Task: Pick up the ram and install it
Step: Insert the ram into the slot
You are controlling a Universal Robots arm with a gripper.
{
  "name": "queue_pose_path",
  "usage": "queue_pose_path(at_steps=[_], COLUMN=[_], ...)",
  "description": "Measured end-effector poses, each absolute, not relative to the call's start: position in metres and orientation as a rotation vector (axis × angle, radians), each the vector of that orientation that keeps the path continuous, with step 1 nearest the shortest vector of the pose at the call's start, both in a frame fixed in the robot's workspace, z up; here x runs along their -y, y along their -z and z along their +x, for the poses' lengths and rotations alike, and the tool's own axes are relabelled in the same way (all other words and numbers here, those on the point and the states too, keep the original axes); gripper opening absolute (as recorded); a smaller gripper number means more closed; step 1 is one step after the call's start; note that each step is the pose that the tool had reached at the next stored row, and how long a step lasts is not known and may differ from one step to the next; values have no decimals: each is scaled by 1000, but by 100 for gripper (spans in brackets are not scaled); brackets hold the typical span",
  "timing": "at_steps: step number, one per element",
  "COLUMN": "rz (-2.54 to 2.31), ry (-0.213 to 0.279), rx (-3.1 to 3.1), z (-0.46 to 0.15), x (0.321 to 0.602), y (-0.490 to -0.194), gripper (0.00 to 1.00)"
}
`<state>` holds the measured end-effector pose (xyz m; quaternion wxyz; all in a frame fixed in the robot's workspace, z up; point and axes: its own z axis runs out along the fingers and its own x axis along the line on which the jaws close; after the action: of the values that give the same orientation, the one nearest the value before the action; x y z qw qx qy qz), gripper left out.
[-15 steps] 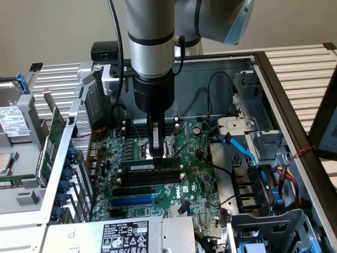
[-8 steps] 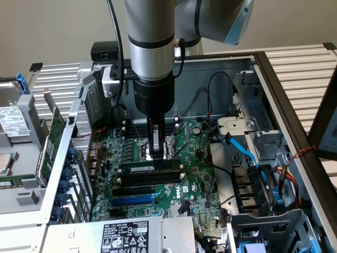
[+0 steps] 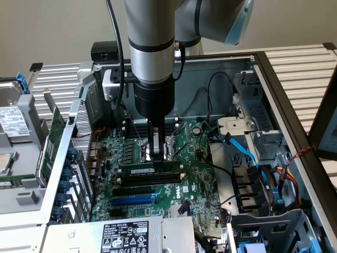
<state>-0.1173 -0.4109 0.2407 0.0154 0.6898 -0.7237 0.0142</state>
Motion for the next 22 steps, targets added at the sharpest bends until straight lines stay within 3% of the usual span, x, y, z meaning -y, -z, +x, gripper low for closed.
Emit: queue_pose_path(at_steps=[22], rz=[2152], ry=[-41], rx=[2249], z=[-119], x=[410], y=[-235], gripper=[12])
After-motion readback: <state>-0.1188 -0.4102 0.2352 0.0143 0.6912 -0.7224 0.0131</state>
